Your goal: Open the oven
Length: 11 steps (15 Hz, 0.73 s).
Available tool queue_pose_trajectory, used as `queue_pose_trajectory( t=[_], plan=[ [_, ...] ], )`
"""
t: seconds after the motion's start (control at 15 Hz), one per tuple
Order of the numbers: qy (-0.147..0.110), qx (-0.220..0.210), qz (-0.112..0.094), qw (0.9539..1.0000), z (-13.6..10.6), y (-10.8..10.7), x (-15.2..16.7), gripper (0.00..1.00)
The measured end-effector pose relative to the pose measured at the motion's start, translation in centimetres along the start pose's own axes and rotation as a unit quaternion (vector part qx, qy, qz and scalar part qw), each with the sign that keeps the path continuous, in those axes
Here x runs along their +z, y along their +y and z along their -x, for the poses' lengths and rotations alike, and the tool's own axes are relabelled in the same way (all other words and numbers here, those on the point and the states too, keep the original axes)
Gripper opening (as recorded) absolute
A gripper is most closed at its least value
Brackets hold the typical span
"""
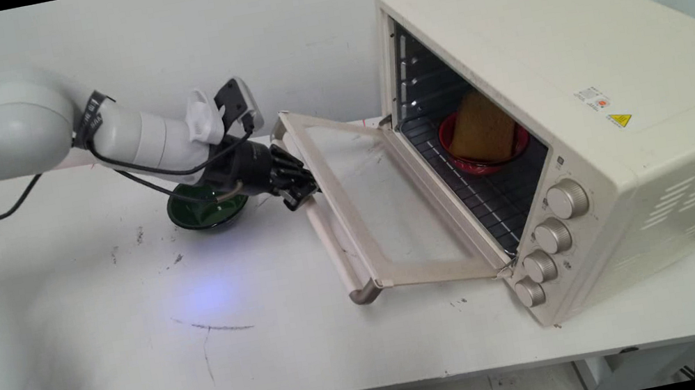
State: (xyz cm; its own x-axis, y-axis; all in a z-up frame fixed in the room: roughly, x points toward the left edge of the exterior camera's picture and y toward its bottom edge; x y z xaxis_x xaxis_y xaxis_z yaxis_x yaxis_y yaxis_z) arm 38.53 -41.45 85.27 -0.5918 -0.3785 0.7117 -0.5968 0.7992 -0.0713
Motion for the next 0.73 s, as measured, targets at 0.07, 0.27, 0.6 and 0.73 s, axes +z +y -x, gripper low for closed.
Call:
queue_pose_trajectory(
  t=[0.07, 0.27, 0.6, 0.73],
  plan=[
    [0.001, 0.000, 0.001, 1.0000, 0.3, 0.0, 0.2, 0.00],
    [0.003, 0.000, 0.004, 1.0000, 0.8, -0.1, 0.6, 0.00],
    [0.006, 0.000, 0.008, 0.9999, 1.8, -0.3, 1.4, 0.00],
    [0.006, 0.000, 0.009, 0.9999, 2.1, -0.3, 1.4, 0.00]
  ],
)
